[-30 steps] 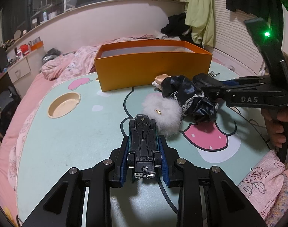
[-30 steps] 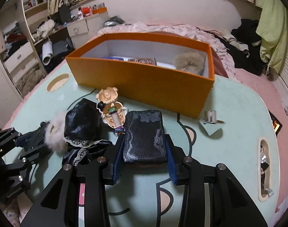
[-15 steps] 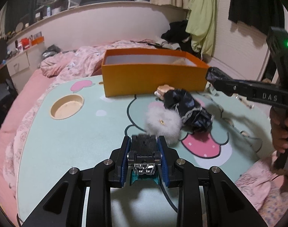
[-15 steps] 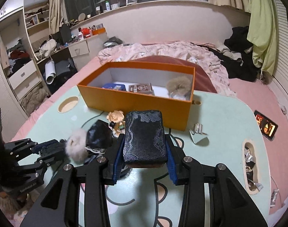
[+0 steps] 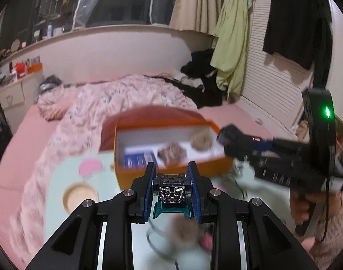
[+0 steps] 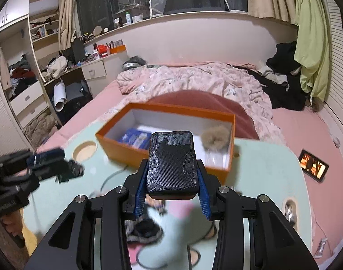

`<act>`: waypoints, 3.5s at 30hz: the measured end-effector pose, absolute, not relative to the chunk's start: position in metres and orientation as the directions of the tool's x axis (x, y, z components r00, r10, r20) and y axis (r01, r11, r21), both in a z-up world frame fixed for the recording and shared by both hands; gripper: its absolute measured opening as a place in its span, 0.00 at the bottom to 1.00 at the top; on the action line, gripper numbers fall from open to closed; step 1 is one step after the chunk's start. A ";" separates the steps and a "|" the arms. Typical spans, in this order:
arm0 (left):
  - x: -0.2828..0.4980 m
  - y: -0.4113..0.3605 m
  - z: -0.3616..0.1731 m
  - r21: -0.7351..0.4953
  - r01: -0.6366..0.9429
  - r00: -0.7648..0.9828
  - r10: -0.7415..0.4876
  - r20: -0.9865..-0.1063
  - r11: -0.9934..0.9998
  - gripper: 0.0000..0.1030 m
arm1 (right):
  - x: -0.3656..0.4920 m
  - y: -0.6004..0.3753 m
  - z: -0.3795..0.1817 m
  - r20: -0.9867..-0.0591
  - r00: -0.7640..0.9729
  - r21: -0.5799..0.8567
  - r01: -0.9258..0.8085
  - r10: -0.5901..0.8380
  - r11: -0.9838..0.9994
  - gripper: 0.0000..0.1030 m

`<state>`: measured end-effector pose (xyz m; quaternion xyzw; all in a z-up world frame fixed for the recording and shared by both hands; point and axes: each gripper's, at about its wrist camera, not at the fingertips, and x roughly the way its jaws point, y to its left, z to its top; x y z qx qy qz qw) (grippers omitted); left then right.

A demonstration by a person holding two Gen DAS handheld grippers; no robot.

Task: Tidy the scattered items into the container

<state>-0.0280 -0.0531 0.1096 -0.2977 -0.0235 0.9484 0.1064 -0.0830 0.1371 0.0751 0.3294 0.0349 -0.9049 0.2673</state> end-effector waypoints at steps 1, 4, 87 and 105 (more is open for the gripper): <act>-0.041 -0.052 0.114 -0.106 -0.182 -0.799 0.210 -0.564 -0.978 0.26 | -0.090 0.134 0.078 -0.614 -0.646 0.109 0.500 -0.454 -0.859 0.39; -0.085 -0.051 0.119 -0.104 -0.147 -0.786 0.180 -0.591 -0.984 0.26 | -0.114 0.122 0.083 -0.616 -0.670 0.088 0.465 -0.415 -0.881 0.39; 0.032 -0.030 -0.013 0.006 -0.063 -0.649 0.037 -0.760 -0.998 1.00 | -0.008 0.158 -0.016 -0.752 -0.575 0.013 0.477 -0.323 -0.879 0.89; 0.032 -0.030 -0.013 0.006 -0.063 -0.649 0.037 -0.759 -0.998 1.00 | -0.007 0.158 -0.016 -0.752 -0.575 0.013 0.478 -0.323 -0.879 0.89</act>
